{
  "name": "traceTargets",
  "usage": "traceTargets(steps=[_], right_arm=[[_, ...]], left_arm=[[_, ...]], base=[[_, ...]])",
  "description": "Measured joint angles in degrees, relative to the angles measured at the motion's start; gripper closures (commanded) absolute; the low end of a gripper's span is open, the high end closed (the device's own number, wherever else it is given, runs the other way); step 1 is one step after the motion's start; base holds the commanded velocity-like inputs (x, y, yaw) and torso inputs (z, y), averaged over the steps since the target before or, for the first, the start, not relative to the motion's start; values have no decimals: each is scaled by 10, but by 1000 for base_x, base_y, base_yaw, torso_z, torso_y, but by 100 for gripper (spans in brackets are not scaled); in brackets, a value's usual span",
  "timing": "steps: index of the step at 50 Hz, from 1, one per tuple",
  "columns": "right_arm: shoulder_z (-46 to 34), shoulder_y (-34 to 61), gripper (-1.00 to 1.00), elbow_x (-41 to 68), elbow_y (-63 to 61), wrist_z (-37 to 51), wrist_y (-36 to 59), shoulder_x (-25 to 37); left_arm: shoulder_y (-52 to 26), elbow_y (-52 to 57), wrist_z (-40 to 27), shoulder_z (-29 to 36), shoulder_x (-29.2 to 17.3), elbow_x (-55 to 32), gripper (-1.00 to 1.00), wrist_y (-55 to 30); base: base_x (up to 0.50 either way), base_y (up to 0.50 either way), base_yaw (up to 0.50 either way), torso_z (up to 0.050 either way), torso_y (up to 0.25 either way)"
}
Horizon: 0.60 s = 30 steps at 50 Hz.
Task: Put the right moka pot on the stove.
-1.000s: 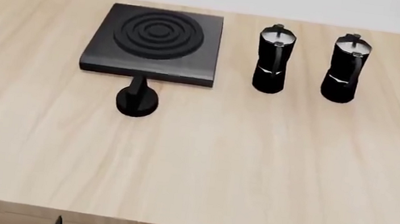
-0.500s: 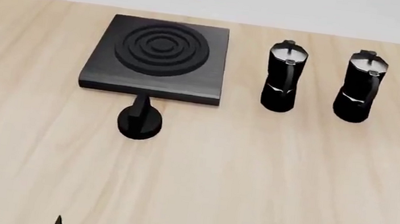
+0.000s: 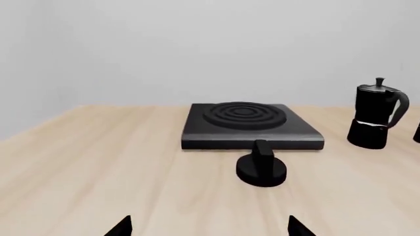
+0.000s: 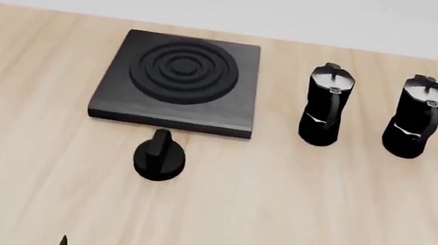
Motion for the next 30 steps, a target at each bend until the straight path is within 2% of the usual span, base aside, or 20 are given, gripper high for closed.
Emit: traceTargets(steps=[30], right_arm=[[-7, 4, -100, 16, 6, 4, -3, 7]], left_arm=[[-1, -2, -10, 9, -8, -7, -100, 6]], base=[[205, 11, 0, 0, 0]])
